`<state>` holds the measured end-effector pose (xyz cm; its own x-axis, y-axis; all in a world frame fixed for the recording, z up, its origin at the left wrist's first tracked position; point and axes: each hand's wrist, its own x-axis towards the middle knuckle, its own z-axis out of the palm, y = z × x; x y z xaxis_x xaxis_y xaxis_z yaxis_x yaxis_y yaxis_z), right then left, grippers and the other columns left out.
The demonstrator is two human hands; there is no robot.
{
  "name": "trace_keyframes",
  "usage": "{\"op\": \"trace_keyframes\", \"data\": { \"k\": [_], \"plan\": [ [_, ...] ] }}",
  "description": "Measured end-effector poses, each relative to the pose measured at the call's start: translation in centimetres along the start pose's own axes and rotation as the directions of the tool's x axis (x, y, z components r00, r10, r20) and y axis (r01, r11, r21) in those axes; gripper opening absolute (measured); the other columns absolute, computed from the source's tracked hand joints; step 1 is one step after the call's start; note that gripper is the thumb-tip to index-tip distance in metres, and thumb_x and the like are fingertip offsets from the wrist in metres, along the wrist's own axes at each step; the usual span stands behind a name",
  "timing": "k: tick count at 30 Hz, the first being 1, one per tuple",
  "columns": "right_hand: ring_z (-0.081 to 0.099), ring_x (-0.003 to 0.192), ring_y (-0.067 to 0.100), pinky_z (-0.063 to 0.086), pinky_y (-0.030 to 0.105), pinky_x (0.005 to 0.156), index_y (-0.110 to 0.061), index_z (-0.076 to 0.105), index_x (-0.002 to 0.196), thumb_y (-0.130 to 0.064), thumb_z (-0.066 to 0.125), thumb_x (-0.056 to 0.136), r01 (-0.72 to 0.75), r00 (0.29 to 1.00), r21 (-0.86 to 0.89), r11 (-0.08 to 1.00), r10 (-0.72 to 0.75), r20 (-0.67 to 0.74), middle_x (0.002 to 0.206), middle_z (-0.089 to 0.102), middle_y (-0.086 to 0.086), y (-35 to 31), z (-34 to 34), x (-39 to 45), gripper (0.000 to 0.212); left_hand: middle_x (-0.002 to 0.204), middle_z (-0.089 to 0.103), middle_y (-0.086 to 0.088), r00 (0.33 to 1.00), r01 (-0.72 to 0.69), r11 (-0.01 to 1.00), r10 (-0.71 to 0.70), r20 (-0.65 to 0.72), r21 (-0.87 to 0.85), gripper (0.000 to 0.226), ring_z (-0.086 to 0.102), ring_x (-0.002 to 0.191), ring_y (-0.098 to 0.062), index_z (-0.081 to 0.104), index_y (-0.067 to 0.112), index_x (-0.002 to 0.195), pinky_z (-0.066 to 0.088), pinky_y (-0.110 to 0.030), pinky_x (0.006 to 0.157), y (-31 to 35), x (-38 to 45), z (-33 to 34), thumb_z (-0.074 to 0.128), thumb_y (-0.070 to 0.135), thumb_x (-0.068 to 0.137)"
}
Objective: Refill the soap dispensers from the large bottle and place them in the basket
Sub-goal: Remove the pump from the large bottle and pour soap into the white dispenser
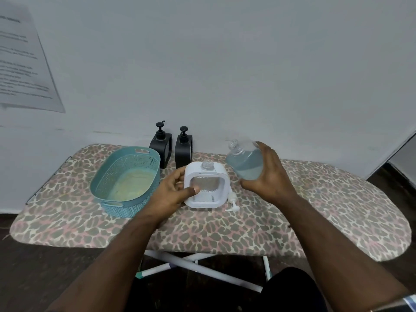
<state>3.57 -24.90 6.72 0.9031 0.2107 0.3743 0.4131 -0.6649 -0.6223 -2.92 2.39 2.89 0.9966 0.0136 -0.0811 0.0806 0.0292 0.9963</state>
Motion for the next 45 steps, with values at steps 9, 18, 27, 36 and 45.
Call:
{"op": "trace_keyframes", "data": {
  "k": [9, 18, 27, 36, 45],
  "plan": [
    [0.048, 0.123, 0.022, 0.050, 0.046, 0.098, -0.026, 0.032, 0.151, -0.033, 0.091, 0.063, 0.117, 0.993, -0.154, 0.981, -0.117, 0.012, 0.142, 0.046, 0.005, -1.6, -0.9, 1.4, 0.106, 0.121, 0.074, -0.004, 0.999, -0.045, 0.999, 0.045, 0.019, -0.010, 0.056, 0.073, 0.107, -0.022, 0.061, 0.034, 0.132, 0.060, -0.031, 0.077, 1.2, -0.3, -0.1, 0.077, 0.003, 0.088],
    [0.050, 0.119, 0.023, 0.048, 0.042, 0.096, -0.024, 0.036, 0.149, -0.030, 0.090, 0.061, 0.220, 0.975, -0.267, 0.938, -0.217, 0.042, 0.138, 0.051, 0.006, -2.5, -2.0, 2.4, 0.103, 0.120, 0.076, -0.004, 0.998, -0.067, 0.998, 0.067, 0.010, 0.011, 0.063, 0.071, 0.115, -0.028, 0.064, 0.036, 0.132, 0.058, -0.054, 0.098, 1.6, -0.1, -0.1, 0.084, 0.015, 0.076],
    [0.052, 0.119, 0.024, 0.050, 0.044, 0.098, -0.025, 0.035, 0.149, -0.030, 0.089, 0.062, 0.235, 0.972, -0.305, 0.923, -0.229, 0.057, 0.139, 0.051, 0.006, -2.9, -2.5, 2.8, 0.103, 0.120, 0.075, -0.002, 0.994, -0.085, 0.992, 0.091, -0.058, 0.091, 0.069, 0.070, 0.115, -0.024, 0.062, 0.041, 0.134, 0.060, -0.052, 0.095, 2.2, -0.1, 0.2, 0.085, 0.030, 0.070],
    [0.053, 0.119, 0.024, 0.050, 0.042, 0.097, -0.028, 0.033, 0.150, -0.033, 0.089, 0.061, 0.210, 0.977, -0.342, 0.916, -0.206, 0.046, 0.139, 0.051, 0.005, -2.6, -2.0, 3.0, 0.105, 0.124, 0.065, 0.010, 0.925, -0.211, 0.942, 0.278, -0.260, 0.260, 0.052, 0.062, 0.113, -0.009, 0.058, 0.052, 0.114, 0.055, -0.034, 0.093, 3.0, -0.6, 0.8, 0.084, 0.021, 0.080],
    [0.054, 0.117, 0.026, 0.048, 0.042, 0.095, -0.026, 0.034, 0.150, -0.034, 0.088, 0.061, 0.211, 0.977, -0.377, 0.902, -0.208, 0.048, 0.137, 0.052, 0.006, -2.3, -1.9, 3.1, 0.104, 0.119, 0.061, 0.019, 0.901, -0.228, 0.912, 0.331, -0.282, 0.341, 0.053, 0.057, 0.112, 0.002, 0.058, 0.041, 0.122, 0.050, -0.027, 0.089, 2.9, -0.8, 1.9, 0.084, 0.017, 0.082]
  ]
}}
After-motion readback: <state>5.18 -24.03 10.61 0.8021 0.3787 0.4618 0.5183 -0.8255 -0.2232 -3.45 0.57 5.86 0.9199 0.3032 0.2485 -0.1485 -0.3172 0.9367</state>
